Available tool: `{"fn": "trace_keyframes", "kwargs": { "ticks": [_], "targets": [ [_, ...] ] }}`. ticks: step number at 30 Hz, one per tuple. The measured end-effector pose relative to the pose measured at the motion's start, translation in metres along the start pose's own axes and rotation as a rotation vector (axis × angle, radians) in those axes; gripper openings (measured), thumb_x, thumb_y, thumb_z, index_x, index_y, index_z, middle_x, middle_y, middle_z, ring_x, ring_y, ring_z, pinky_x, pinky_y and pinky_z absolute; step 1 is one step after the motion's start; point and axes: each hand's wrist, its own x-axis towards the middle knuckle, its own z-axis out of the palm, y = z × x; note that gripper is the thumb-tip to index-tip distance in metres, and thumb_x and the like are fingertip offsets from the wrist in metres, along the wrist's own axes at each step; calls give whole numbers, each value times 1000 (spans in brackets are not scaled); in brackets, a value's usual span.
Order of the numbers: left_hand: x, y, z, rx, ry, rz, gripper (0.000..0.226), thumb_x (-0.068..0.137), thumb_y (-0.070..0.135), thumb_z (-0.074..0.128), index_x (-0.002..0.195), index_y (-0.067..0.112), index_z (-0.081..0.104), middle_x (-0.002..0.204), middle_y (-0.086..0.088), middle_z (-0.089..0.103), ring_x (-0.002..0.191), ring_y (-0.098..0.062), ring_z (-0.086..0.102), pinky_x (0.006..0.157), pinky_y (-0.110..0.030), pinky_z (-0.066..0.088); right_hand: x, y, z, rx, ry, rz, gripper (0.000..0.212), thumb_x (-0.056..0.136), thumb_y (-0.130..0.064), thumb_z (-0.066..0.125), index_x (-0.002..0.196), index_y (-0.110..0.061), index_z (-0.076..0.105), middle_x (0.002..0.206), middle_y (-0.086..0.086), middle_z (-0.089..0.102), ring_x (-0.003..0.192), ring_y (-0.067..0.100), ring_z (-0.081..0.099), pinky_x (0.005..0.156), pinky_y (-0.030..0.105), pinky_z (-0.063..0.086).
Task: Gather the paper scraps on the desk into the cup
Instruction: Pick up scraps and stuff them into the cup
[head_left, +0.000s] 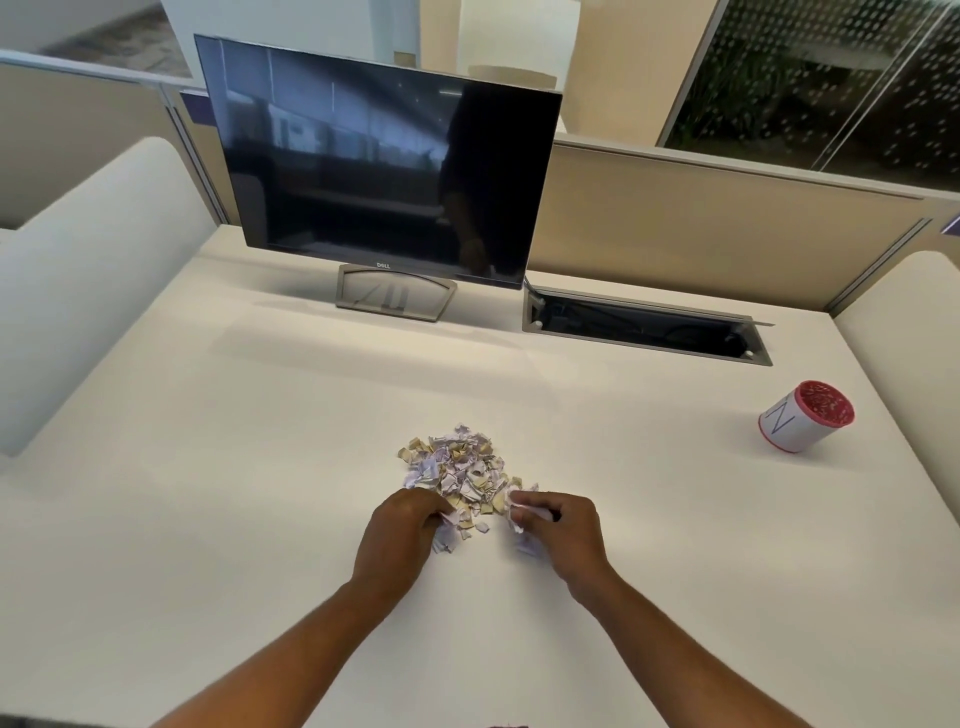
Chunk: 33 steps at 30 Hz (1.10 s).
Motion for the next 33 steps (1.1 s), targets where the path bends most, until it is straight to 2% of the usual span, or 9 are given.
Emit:
{"fn": "trace_keyframes", "kwargs": {
  "ticks": [3,4,7,10,13,18,22,26,33],
  "targets": [
    [0,15,4,-145,59,-109,35,75,-9,68,85,23,79,85,13,76,77,-3,69,75,-26,57,1,0,-13,115,-37,26,23,80,5,81,97,-10,82,97,2,81,89,11,73,85,25,60],
    [0,22,6,-193,72,-149,37,75,-9,68,84,25,79,83,15,76,75,-1,69,74,-24,57,1,0,-18,150,-45,34,23,80,6,81,96,-11,82,97,3,81,90,13,74,87,28,60],
    [4,42,16,-312,95,-253,39,77,-5,74,80,33,77,80,20,74,76,0,70,70,-15,55,4,-3,-33,224,-64,54,23,81,5,80,97,-11,82,105,10,80,93,19,75,84,30,63],
    [10,64,29,-365,95,-287,31,78,-1,78,81,30,78,79,21,74,75,3,70,68,-11,54,6,-8,-53,267,-74,47,22,82,5,80,100,-8,81,107,11,80,98,23,76,81,28,62],
    [19,90,44,-391,80,-275,24,79,0,78,83,24,80,78,20,74,71,3,70,67,-9,52,8,-15,-78,295,-65,30,22,82,5,80,99,-9,82,106,10,80,96,22,77,80,26,62],
    [40,143,72,-486,46,-243,14,83,6,78,81,20,81,72,10,76,58,-9,71,59,-10,49,9,-24,-132,306,-38,11,23,83,2,80,105,-7,80,104,10,81,99,24,78,83,27,61],
    [62,191,100,-555,22,-197,10,83,12,78,84,21,82,79,8,78,60,-12,72,62,-15,52,14,-32,-181,290,23,2,24,84,2,80,106,-6,80,103,11,80,99,25,78,87,31,62],
    [90,239,131,-578,-22,-134,8,85,14,77,85,20,82,81,9,78,61,-12,72,65,-19,56,33,-49,-238,287,125,-3,22,84,6,78,102,-6,79,101,12,81,93,24,77,84,29,63],
    [142,311,186,-595,-60,-79,11,86,4,73,90,11,81,83,3,78,65,-9,73,62,-14,55,78,-87,-337,228,242,-5,26,83,7,78,109,4,75,109,22,76,96,31,74,76,24,62]
  ]
}}
